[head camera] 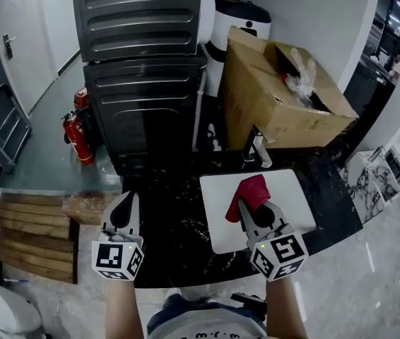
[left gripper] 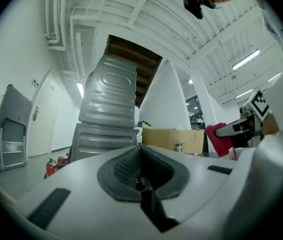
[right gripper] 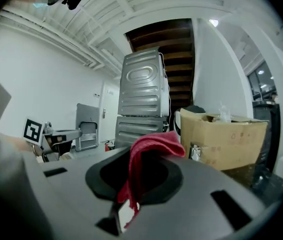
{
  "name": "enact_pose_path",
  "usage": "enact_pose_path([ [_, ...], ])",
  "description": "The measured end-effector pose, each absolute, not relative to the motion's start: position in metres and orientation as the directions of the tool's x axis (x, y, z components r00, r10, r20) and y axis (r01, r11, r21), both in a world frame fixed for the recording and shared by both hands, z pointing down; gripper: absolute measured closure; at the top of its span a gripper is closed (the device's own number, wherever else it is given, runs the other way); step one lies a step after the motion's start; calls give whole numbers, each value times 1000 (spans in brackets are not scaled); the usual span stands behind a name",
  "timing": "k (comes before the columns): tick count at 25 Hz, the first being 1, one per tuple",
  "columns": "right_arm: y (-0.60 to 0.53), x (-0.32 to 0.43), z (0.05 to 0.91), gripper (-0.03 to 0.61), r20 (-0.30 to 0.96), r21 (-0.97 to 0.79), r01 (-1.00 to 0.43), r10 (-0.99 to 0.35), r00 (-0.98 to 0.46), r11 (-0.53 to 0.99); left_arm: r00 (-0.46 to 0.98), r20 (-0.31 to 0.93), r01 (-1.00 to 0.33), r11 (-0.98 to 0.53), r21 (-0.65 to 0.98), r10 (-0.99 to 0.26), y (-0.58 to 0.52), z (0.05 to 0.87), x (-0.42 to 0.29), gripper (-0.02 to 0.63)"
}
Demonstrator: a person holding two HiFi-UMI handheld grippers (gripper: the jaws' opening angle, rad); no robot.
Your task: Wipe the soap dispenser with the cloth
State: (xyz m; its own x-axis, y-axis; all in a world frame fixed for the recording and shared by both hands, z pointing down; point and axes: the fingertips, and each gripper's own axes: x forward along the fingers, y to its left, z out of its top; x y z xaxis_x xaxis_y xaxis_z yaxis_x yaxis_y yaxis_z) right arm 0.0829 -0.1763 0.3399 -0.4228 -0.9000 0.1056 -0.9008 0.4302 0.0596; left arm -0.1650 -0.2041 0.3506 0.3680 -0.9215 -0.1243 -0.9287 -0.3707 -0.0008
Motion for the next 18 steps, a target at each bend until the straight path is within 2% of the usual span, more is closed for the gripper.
enact_pose_path([
  [11, -156, 104, 312, 531, 33, 174, -872, -887, -460, 458, 214, -136, -976, -207, -66, -967, -144, 318, -152, 601],
  [18, -139, 109, 305, 532, 5, 210, -853, -873, -488, 478, 182, -161, -981, -168, -95, -970, -119, 303, -143, 601],
])
